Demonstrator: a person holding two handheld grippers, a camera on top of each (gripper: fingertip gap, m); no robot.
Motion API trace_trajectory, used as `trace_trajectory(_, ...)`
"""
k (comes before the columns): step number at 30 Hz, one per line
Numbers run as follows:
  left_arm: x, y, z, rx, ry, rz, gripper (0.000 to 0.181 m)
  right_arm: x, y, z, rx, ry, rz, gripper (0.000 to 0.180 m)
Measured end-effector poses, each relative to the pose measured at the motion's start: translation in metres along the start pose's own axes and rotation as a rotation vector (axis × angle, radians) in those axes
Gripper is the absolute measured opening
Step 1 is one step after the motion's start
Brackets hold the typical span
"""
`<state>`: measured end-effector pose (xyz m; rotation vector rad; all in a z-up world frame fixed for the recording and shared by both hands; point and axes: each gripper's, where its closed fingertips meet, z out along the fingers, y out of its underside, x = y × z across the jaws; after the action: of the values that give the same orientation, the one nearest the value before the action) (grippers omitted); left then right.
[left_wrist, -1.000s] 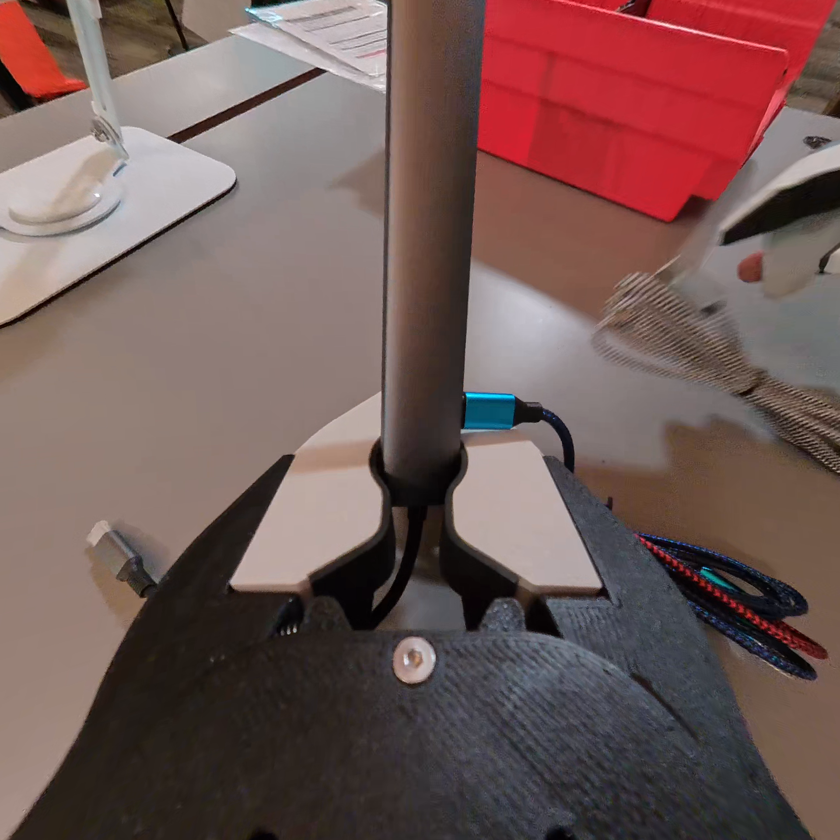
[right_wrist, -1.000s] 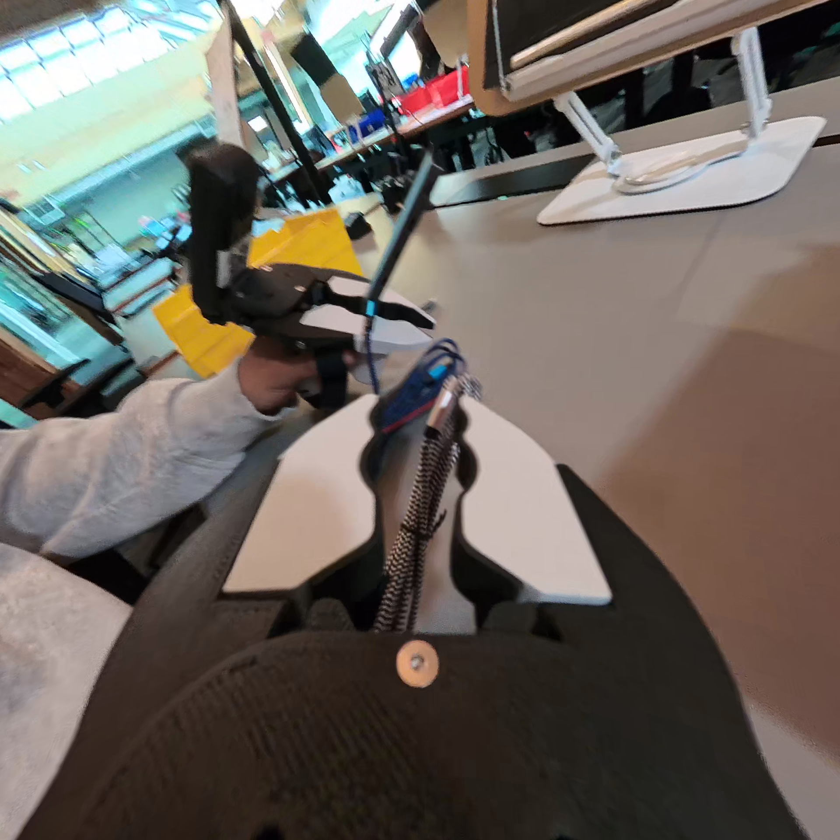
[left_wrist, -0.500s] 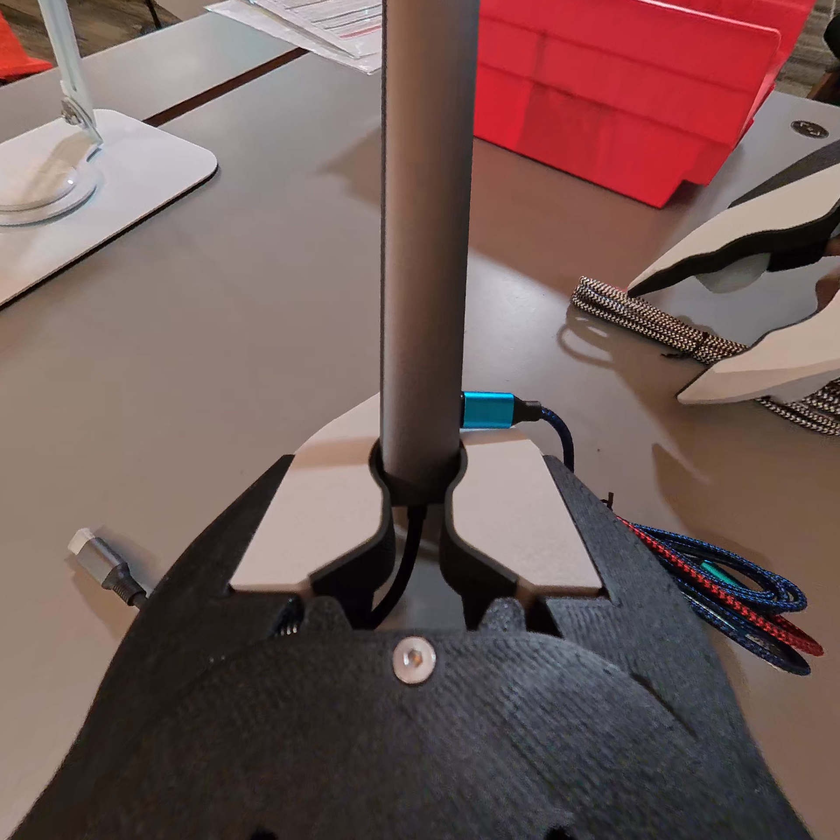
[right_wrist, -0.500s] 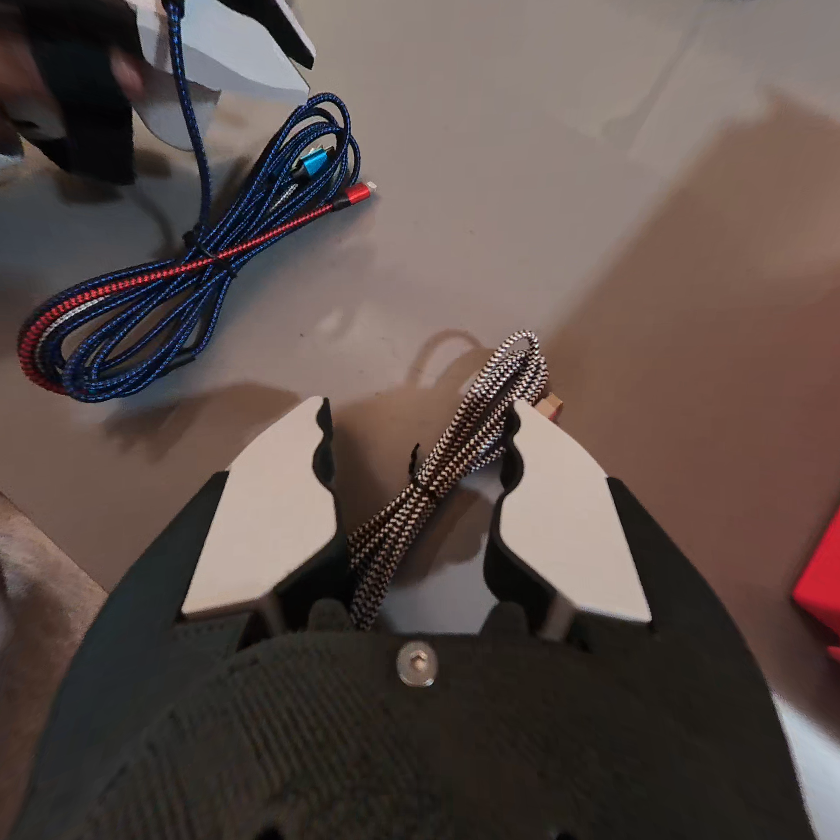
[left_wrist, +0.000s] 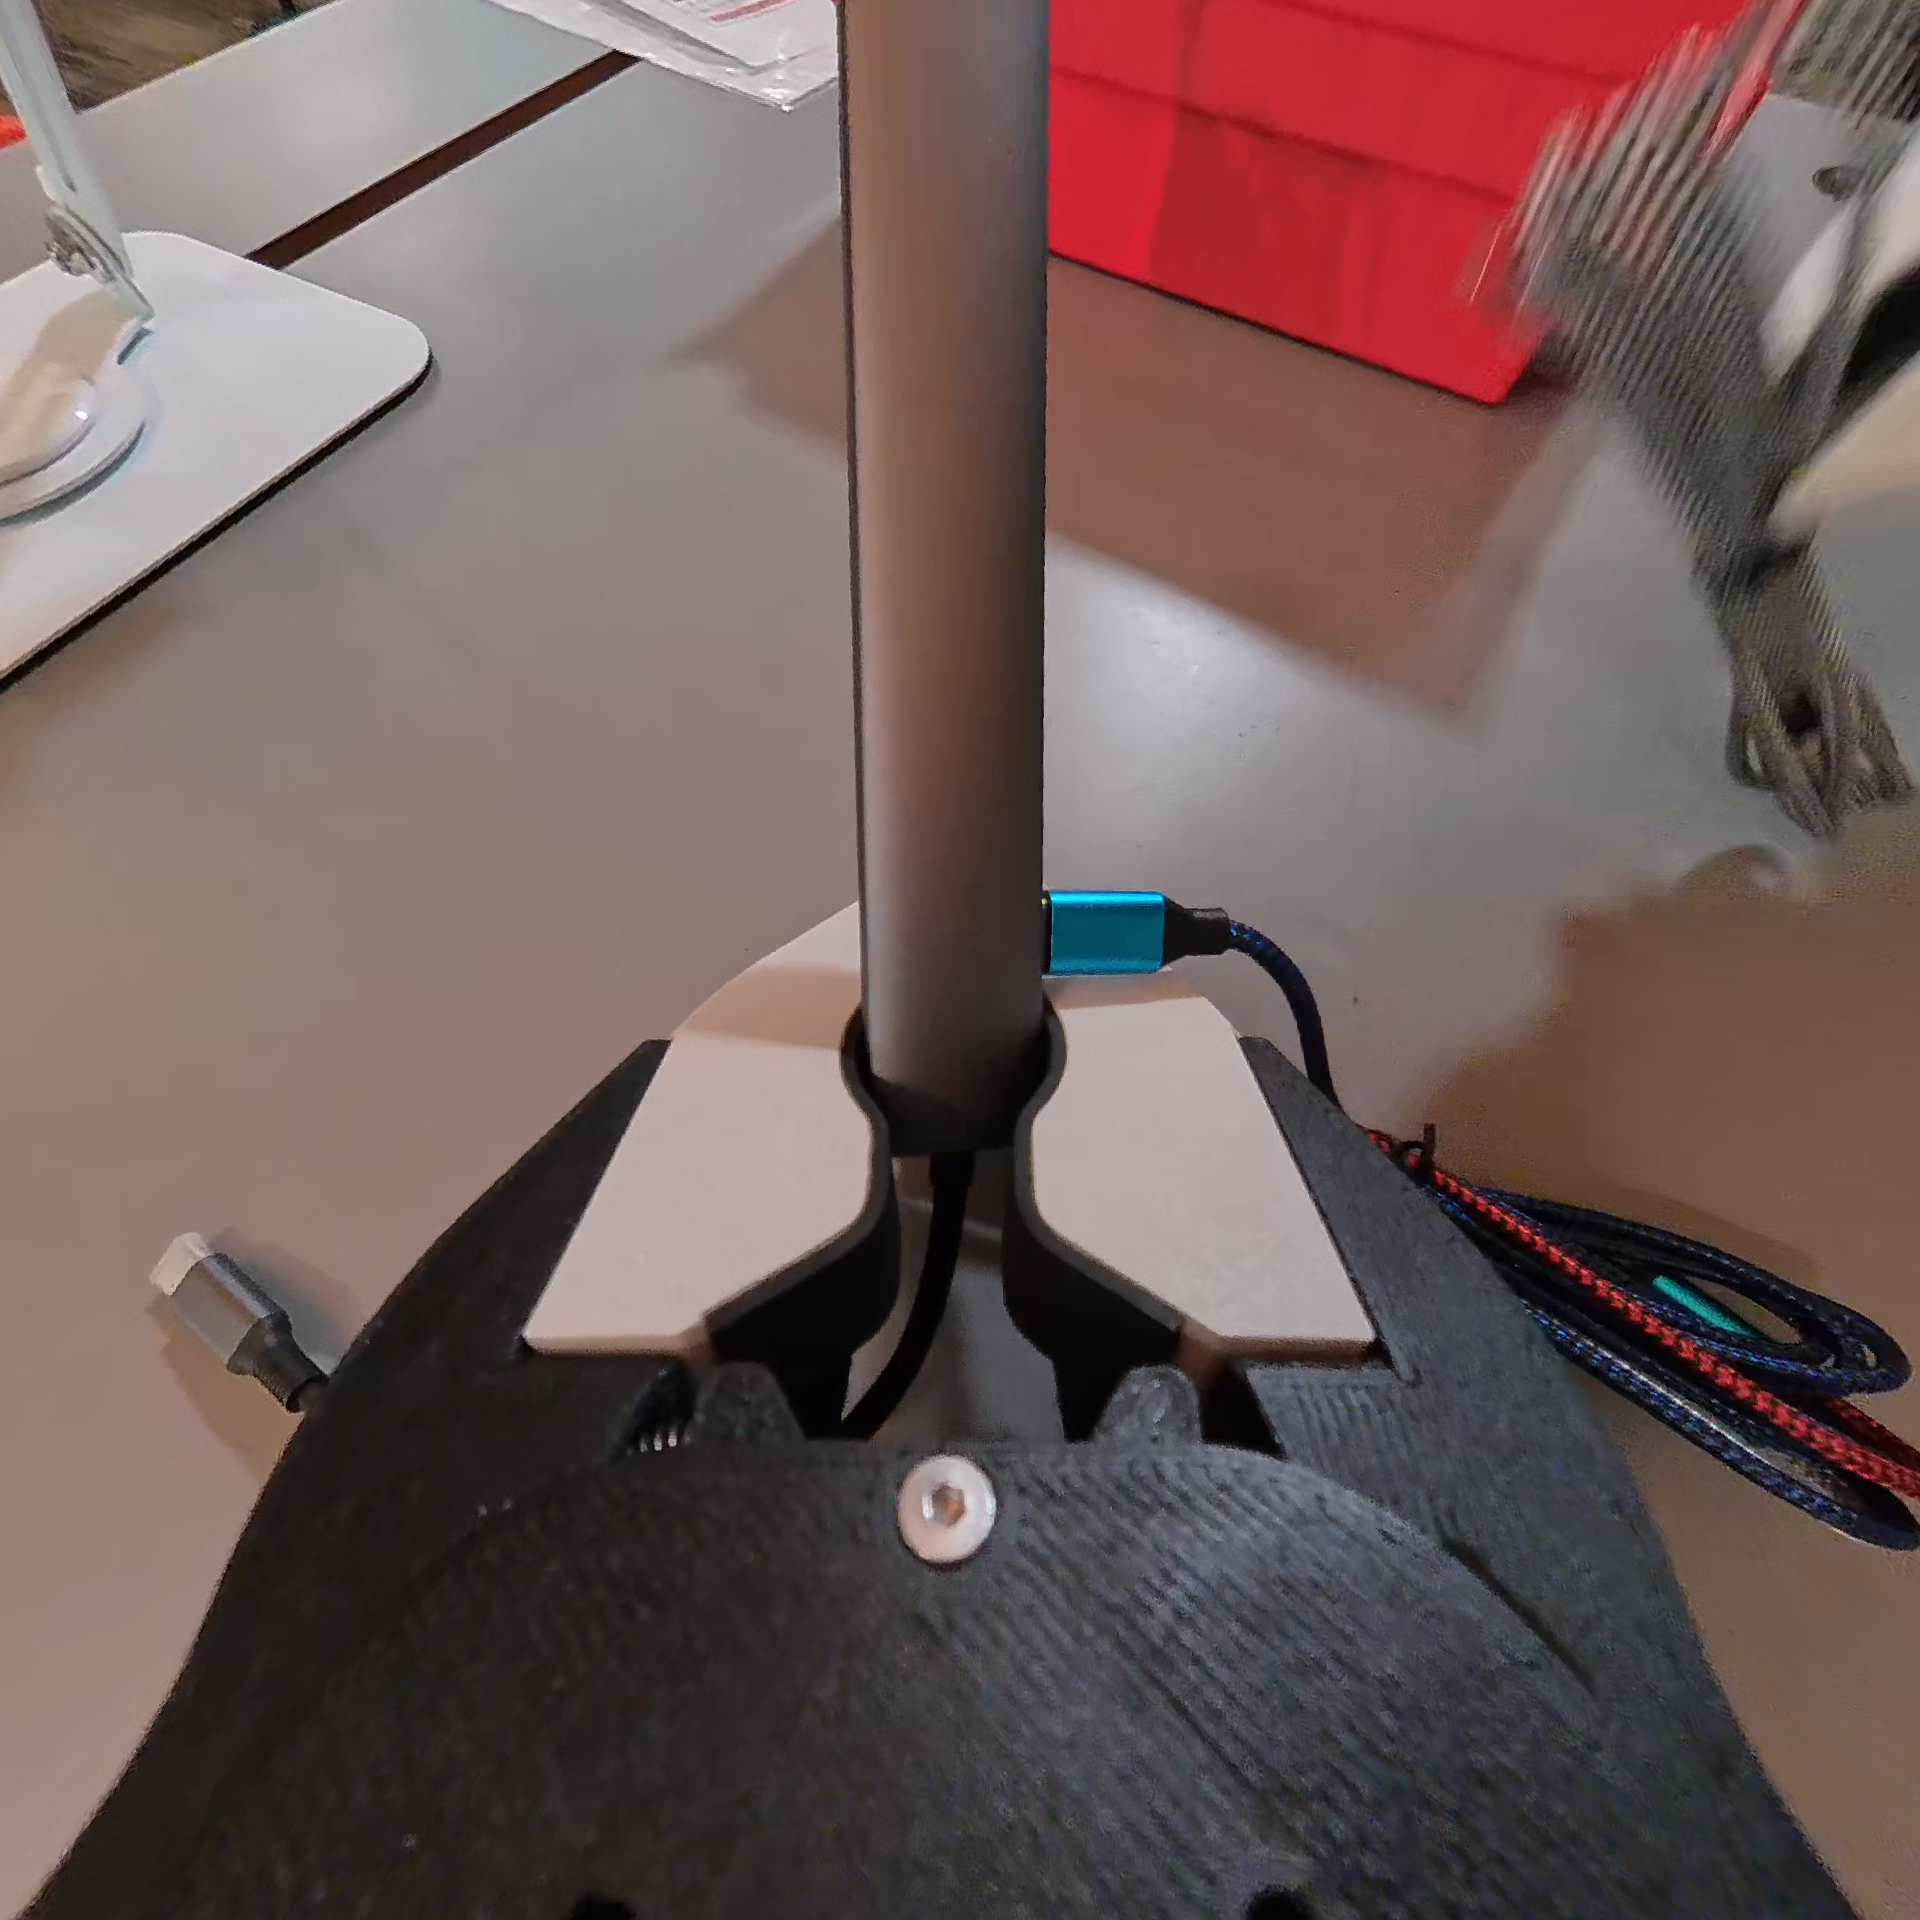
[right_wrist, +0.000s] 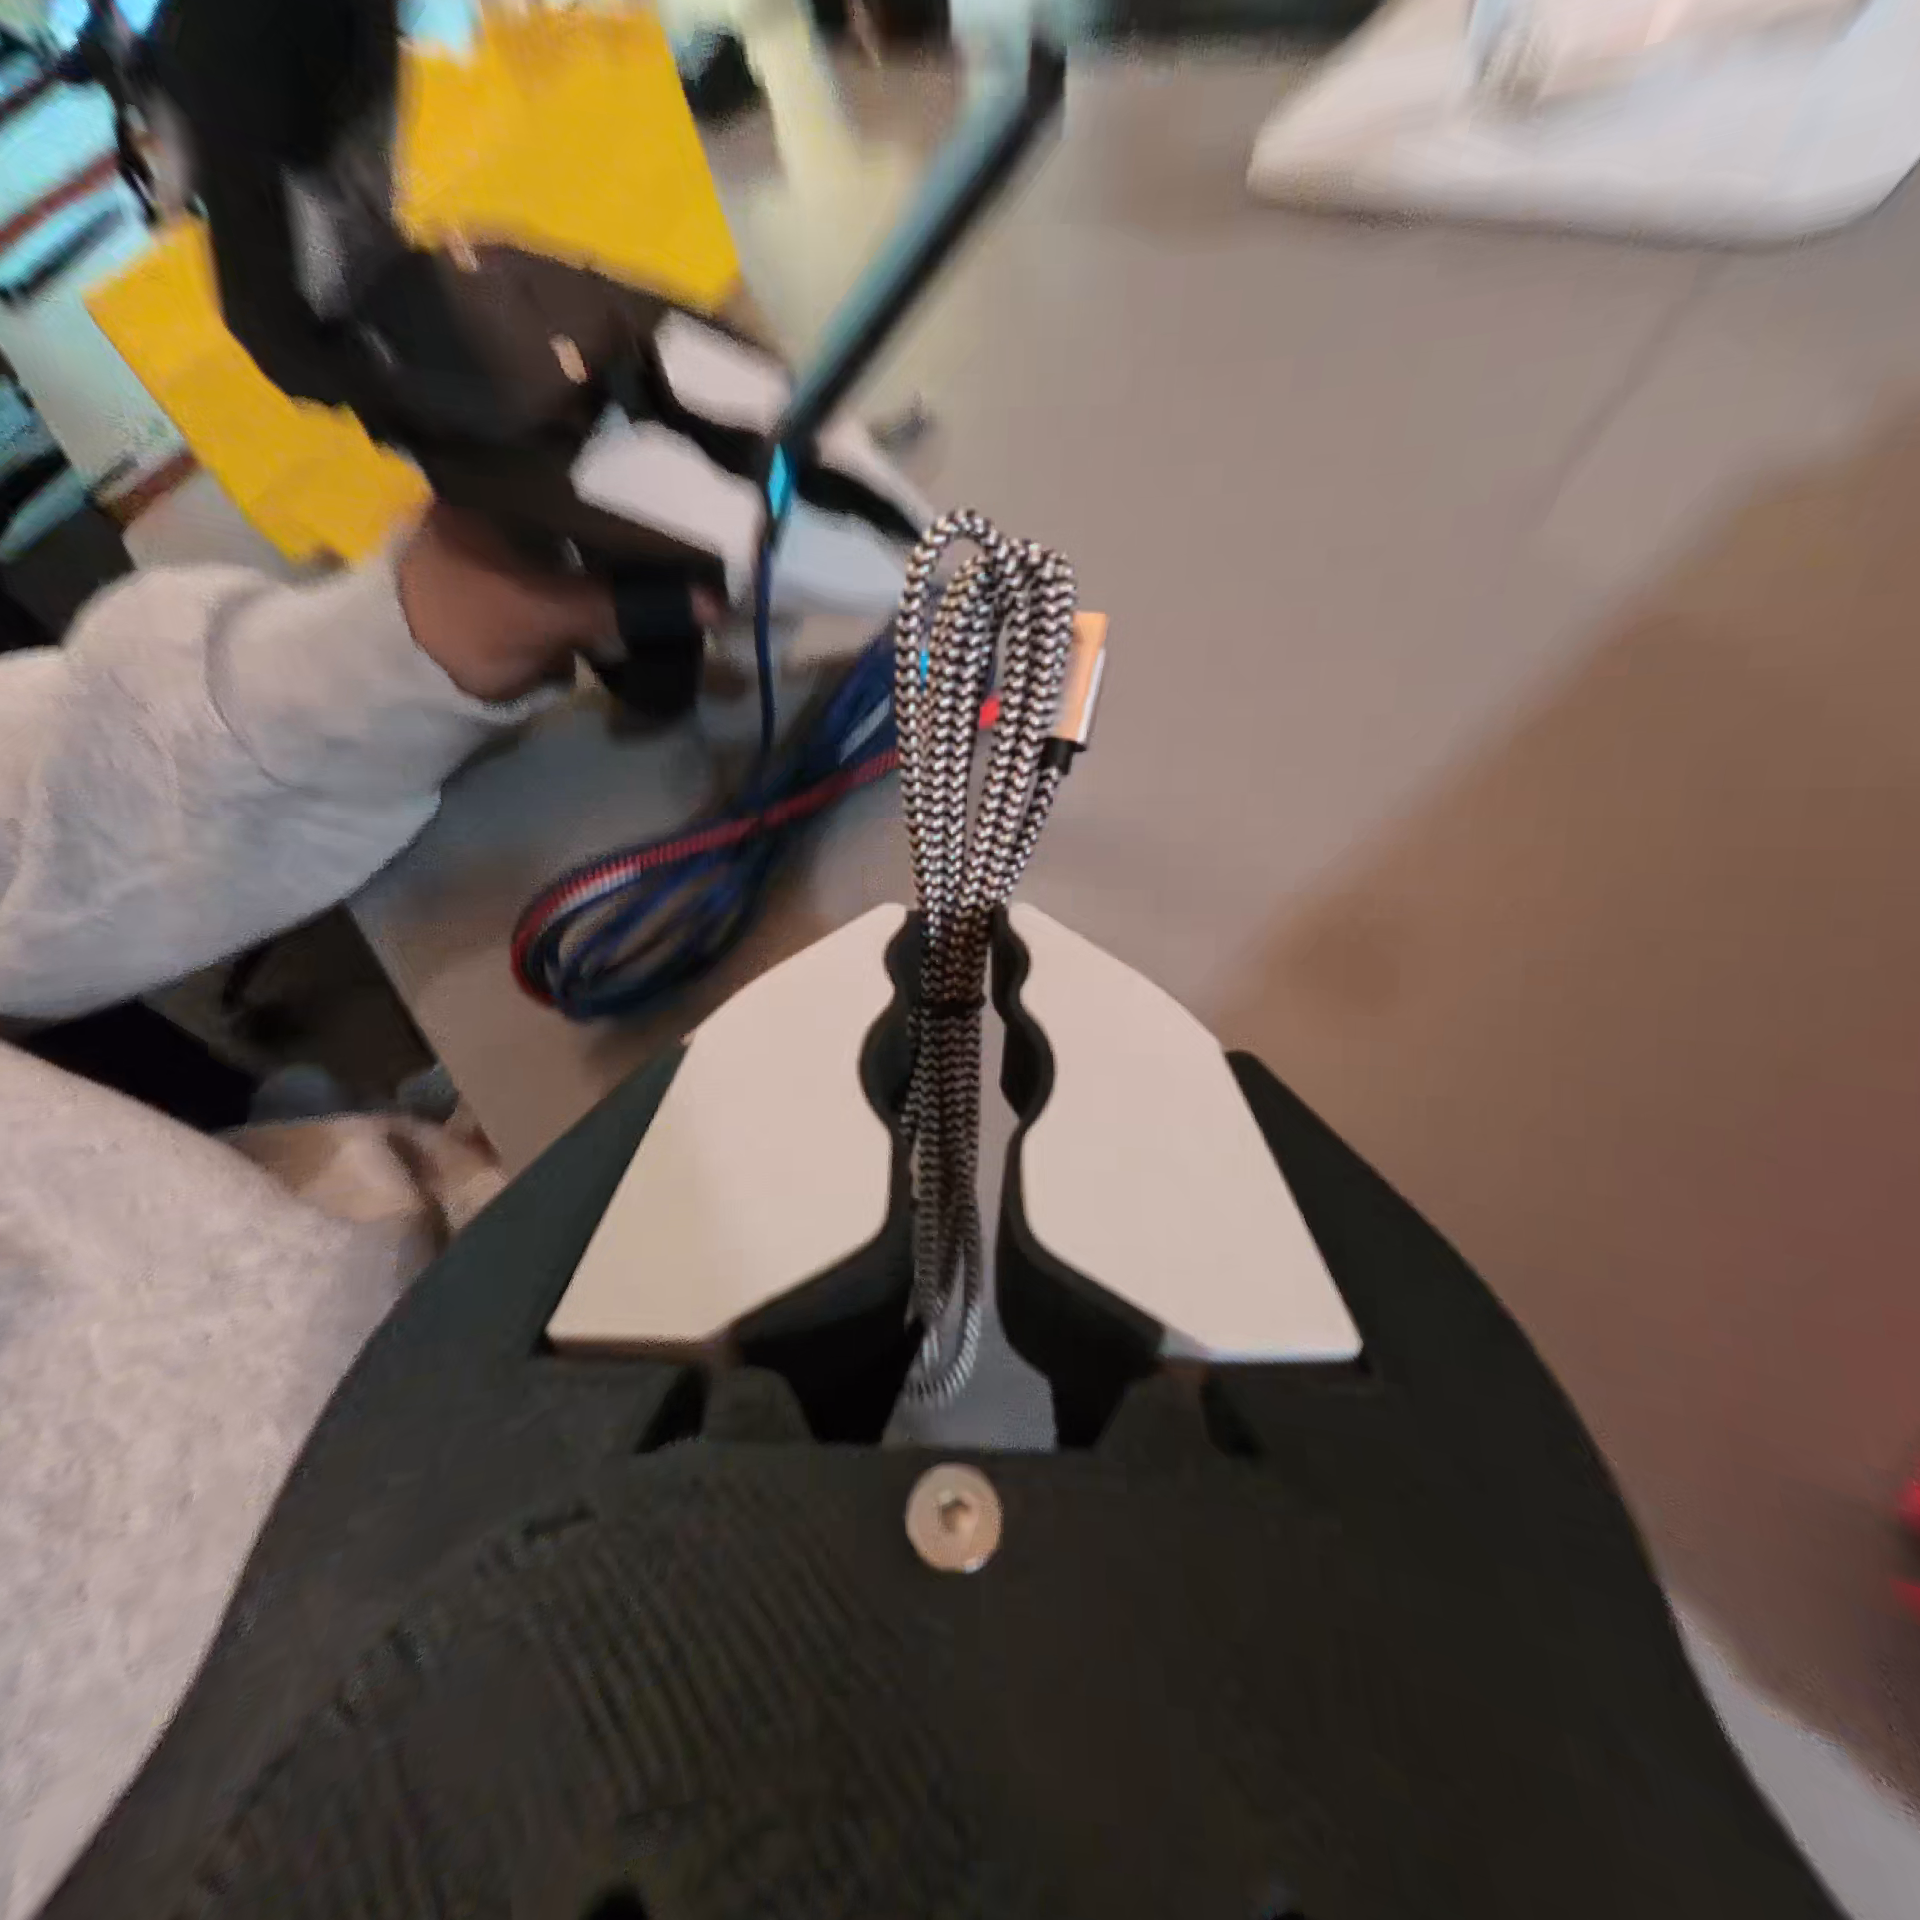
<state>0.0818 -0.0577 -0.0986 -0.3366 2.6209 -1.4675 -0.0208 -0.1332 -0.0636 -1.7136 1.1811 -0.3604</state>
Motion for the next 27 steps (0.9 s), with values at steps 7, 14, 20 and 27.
trace_trajectory(7,0.002,0.001,0.001,-0.009,0.011,0.012,0.020,0.078,-0.105,-0.141,0.273,0.578,-0.500,0.013)
trace_trajectory(14,0.003,0.002,0.002,-0.015,0.009,0.015,0.020,0.169,-0.075,-0.176,-0.014,0.961,-0.861,0.018)
trace_trajectory(20,0.004,0.003,0.003,-0.027,0.009,0.016,0.019,0.184,-0.067,-0.179,0.140,0.895,-0.578,0.028)
trace_trajectory(27,0.004,0.004,0.004,-0.031,0.012,0.008,0.020,0.148,-0.080,-0.167,0.203,0.810,-0.541,0.034)
